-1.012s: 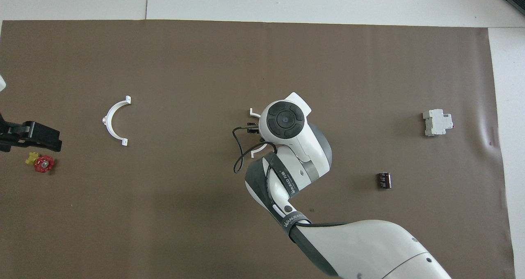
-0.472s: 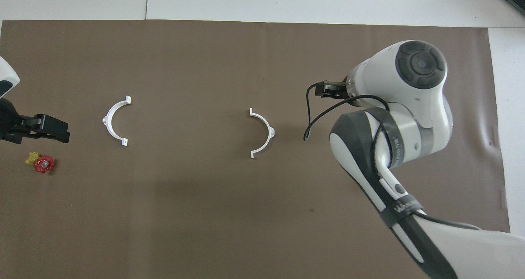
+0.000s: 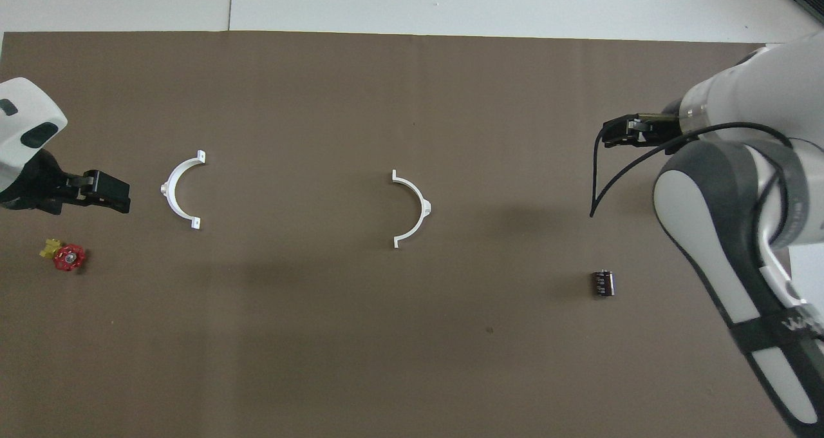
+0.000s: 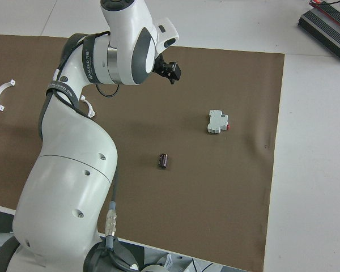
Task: Assemble drain pipe with both arms
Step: 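Release the clamp half and withdraw the right gripper while the left gripper reaches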
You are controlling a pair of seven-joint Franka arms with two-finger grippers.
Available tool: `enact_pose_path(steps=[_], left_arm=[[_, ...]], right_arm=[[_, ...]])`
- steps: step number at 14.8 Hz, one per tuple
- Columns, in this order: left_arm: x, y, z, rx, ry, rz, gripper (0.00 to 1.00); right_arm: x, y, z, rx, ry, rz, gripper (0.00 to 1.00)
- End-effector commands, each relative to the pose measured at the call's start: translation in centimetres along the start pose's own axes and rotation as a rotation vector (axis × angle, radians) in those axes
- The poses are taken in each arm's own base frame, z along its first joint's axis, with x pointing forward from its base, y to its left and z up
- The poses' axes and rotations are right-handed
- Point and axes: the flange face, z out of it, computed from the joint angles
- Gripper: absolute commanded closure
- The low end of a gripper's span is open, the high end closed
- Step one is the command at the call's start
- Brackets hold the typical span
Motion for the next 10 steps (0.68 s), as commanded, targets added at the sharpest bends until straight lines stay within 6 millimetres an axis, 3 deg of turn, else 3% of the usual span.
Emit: enact_pose_path(steps=[1, 4, 8, 10], left_arm=[[1.7, -0.5, 2.7, -0.009, 0.024, -0.037, 0.00], [2.6, -0.5, 7.7, -0.010, 0.061, -0.046, 0.00], [3.5, -2.2, 13.6, -0.010, 0.098, -0.076, 0.00], [3.8, -2.2, 14.8, -0.011, 0.116, -0.082, 0.01]], right_arm=[[-1.3, 2.6, -3.7, -0.003, -0.012, 0.017, 0.00], [-2.1, 3.9, -7.4, -0.002, -0.090, 0.010, 0.00], [-3.0, 4.1, -7.0, 0.002, -0.101, -0.025, 0.00], [-3.3, 4.3, -7.5, -0.007, -0.111, -0.040, 0.00]])
